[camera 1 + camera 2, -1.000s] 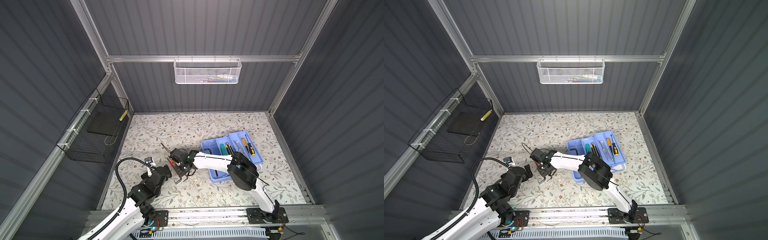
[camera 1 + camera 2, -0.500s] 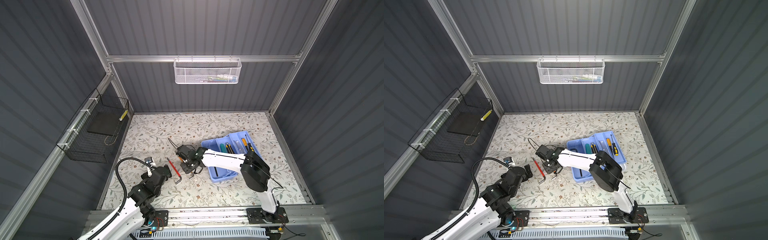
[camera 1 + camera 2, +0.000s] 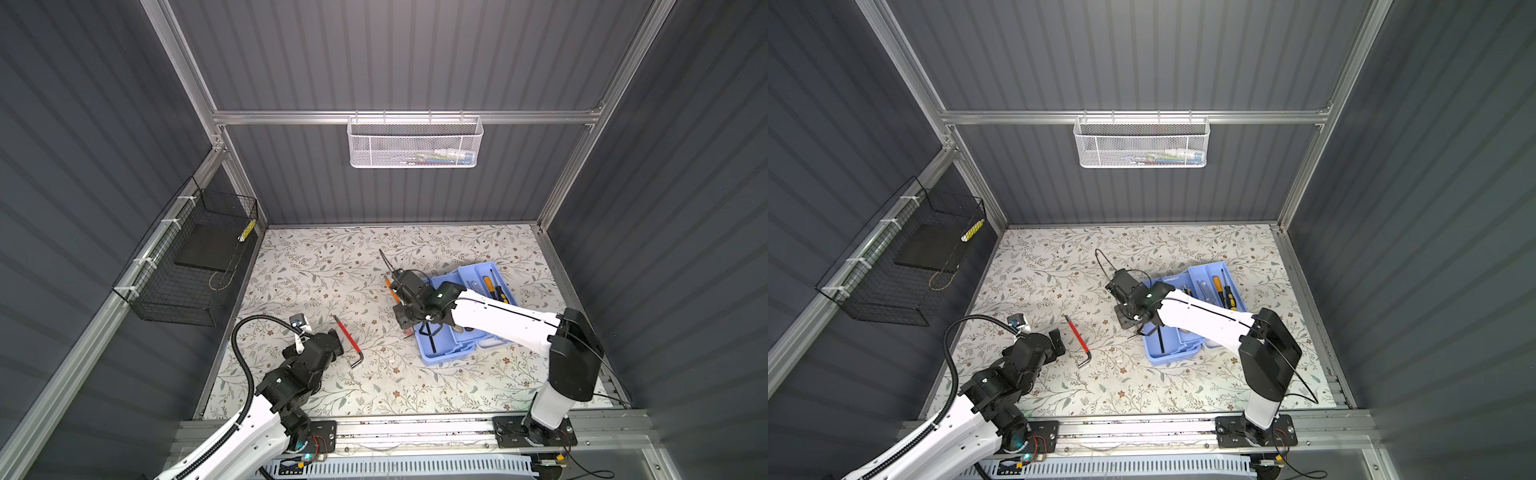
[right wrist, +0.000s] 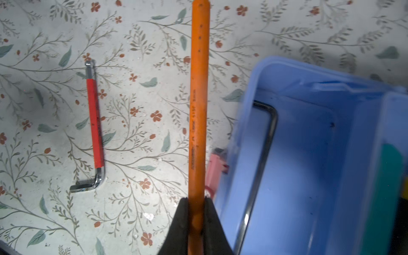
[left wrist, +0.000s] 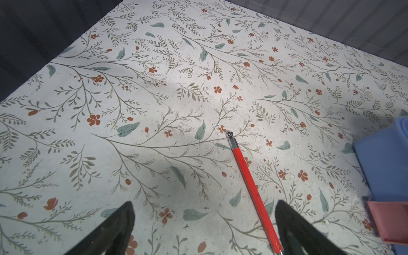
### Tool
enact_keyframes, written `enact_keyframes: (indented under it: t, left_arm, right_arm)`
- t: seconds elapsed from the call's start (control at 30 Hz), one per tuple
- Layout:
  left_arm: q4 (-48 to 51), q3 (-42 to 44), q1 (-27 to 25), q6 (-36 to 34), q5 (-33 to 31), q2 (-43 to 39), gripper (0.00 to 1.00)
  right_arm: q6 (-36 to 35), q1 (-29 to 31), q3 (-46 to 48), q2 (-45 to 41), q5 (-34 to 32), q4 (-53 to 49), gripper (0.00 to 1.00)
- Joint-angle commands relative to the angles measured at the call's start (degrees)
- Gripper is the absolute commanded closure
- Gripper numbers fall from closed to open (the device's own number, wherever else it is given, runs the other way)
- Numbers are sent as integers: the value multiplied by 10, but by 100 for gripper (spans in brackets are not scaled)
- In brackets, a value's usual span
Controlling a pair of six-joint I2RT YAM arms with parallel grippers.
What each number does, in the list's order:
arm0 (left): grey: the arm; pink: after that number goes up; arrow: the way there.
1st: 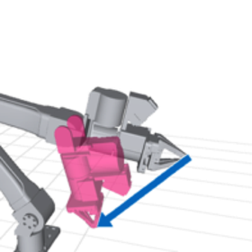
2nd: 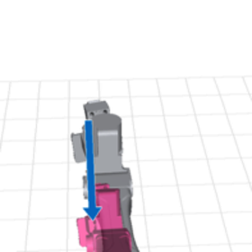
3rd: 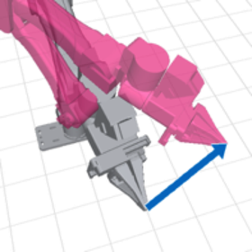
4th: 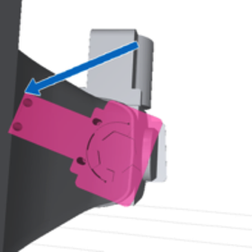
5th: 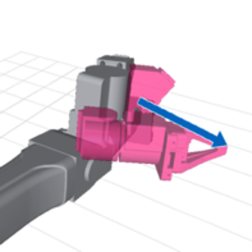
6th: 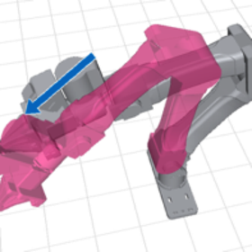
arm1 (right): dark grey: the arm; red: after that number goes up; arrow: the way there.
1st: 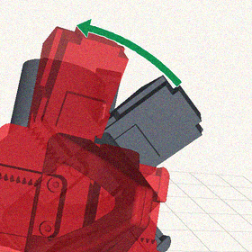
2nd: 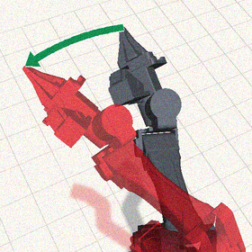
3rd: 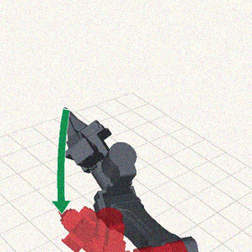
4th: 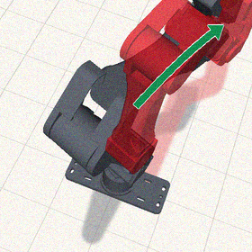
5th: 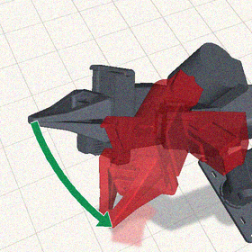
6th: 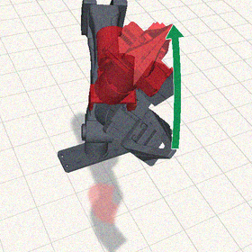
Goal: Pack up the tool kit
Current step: 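Lift the orange hex key and carry it over the tray, then lower the orange hex key beside the black hex key and open the right gripper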
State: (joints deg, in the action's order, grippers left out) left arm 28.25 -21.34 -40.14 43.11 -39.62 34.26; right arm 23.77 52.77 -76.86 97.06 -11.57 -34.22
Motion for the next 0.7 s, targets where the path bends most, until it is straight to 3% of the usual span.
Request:
enact_keyframes:
  t: [0.0,0.3,0.67]
  left_arm:
    - [4,0,2,-2,-2,0,1]
    - [3,0,1,-3,0,0,1]
    - [2,0,1,-4,2,0,1]
  right_arm:
    - [19,-19,34,-42,-41,-8,100]
    - [34,-62,96,-55,-66,-22,100]
    - [4,-63,54,39,-103,-52,100]
